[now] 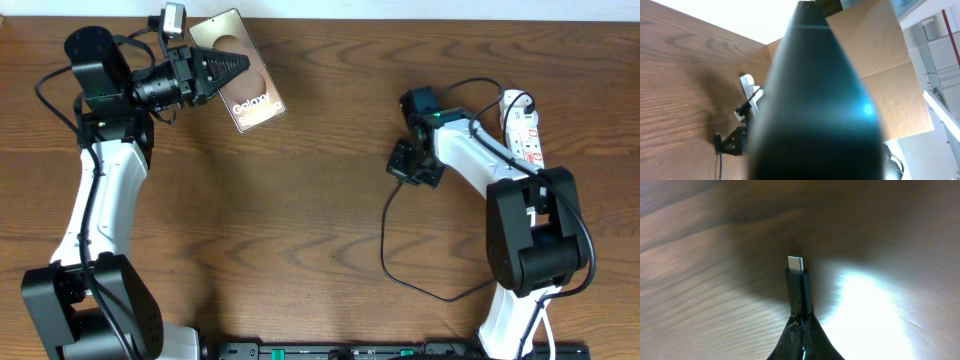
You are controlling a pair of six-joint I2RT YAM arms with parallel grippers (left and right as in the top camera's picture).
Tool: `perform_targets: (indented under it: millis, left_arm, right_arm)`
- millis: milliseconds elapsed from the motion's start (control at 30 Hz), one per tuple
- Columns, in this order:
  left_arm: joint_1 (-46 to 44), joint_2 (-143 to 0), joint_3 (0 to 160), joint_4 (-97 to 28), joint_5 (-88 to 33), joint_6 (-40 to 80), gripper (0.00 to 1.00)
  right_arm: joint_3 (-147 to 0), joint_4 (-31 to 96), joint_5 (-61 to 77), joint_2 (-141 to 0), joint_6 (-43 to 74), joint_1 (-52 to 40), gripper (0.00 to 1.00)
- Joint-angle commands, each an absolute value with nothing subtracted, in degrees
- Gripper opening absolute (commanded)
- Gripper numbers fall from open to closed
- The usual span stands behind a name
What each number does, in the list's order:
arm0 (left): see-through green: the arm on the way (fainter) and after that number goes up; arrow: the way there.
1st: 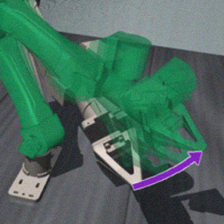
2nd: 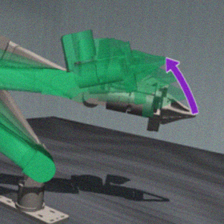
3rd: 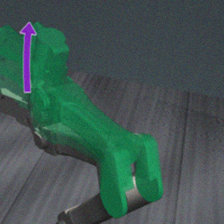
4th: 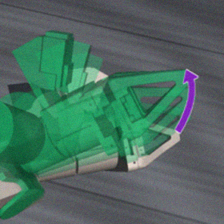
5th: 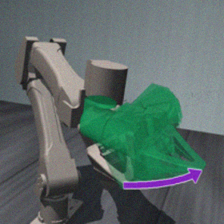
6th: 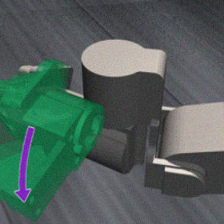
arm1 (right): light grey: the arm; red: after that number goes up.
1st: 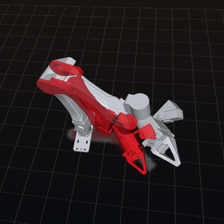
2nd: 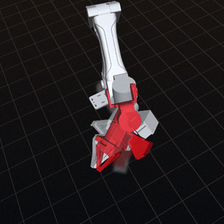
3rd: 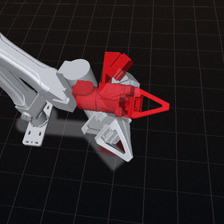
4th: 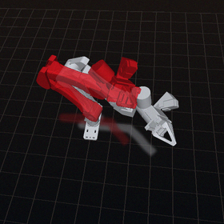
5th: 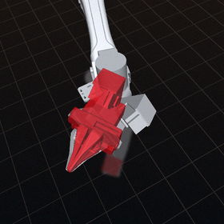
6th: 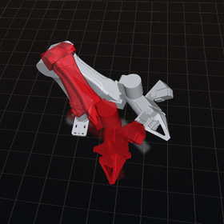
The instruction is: Plug charger to phone and switch on socket
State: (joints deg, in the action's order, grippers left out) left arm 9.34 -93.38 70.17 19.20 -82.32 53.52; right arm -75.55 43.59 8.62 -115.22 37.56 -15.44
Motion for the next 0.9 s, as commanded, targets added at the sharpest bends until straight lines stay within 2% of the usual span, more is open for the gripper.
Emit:
perform_targets:
  millis: [0, 100, 267, 467, 867]
  left_arm:
    - [9.5, -92.9, 71.6, 19.4, -81.3, 51.2, 0.07]
    - [9.3, -92.9, 71.5, 19.4, -78.7, 51.2, 0.07]
    - [6.3, -92.9, 71.5, 19.4, -74.8, 51.2, 0.07]
    - [1.0, -92.9, 71.5, 19.4, -72.6, 50.0, 0.07]
    - [-6.3, -92.9, 71.6, 20.4, -70.5, 50.0, 0.07]
  right_arm:
    - [-74.9, 40.9, 34.6, -115.3, 10.6, -12.9, 0.01]
    - [-74.9, 43.2, 51.0, -112.3, -4.6, -10.8, 0.01]
    - [-74.9, 52.9, 63.9, -108.0, -26.0, -9.8, 0.01]
    - [-74.9, 57.5, 67.9, -101.7, -32.7, -10.7, 0.01]
    - [-74.9, 57.6, 89.1, -96.7, -31.8, -10.9, 0.01]
